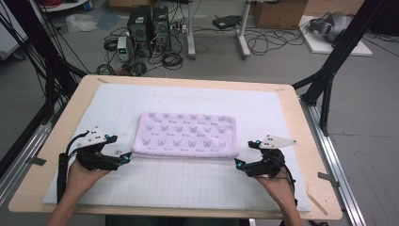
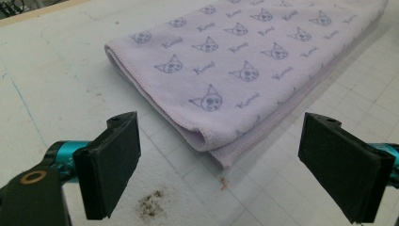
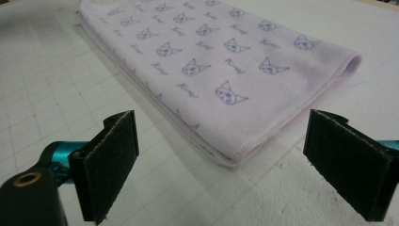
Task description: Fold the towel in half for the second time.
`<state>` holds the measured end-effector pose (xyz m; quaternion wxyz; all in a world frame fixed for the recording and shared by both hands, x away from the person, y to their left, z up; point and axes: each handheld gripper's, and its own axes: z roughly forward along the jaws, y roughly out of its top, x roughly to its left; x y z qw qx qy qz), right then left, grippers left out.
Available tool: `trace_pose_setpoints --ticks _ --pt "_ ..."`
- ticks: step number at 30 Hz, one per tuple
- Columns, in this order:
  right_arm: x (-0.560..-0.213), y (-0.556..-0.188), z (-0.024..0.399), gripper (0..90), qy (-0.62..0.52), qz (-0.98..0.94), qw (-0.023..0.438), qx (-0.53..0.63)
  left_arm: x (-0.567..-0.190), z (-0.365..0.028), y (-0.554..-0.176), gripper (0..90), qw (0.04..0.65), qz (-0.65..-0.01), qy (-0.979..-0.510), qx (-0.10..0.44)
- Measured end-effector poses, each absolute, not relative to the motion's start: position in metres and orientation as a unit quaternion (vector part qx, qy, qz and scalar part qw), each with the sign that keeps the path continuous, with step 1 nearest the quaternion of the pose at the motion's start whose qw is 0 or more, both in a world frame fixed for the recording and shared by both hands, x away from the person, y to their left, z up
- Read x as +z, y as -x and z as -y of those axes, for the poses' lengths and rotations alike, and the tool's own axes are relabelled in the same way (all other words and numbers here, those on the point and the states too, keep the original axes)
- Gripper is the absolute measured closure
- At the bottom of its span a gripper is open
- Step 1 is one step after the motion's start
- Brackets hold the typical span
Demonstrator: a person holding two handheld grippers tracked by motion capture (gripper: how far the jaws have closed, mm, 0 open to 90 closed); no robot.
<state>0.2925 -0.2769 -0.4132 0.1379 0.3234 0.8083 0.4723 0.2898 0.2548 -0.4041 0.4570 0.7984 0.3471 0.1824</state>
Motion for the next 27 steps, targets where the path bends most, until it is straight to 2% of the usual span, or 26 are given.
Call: trace_pose_setpoints --ticks 18,27 --pt "-0.417 -0.267 0.293 10.0 -0.334 -0.8 0.152 0.474 -0.41 -0.254 -0.269 13.5 0.457 -0.338 -0.802 0.182" --pt "-0.419 -0.267 0.292 10.0 -0.333 -0.802 0.155 0.472 -0.41 -0.256 -0.268 13.1 0.465 -0.339 -0.797 0.183"
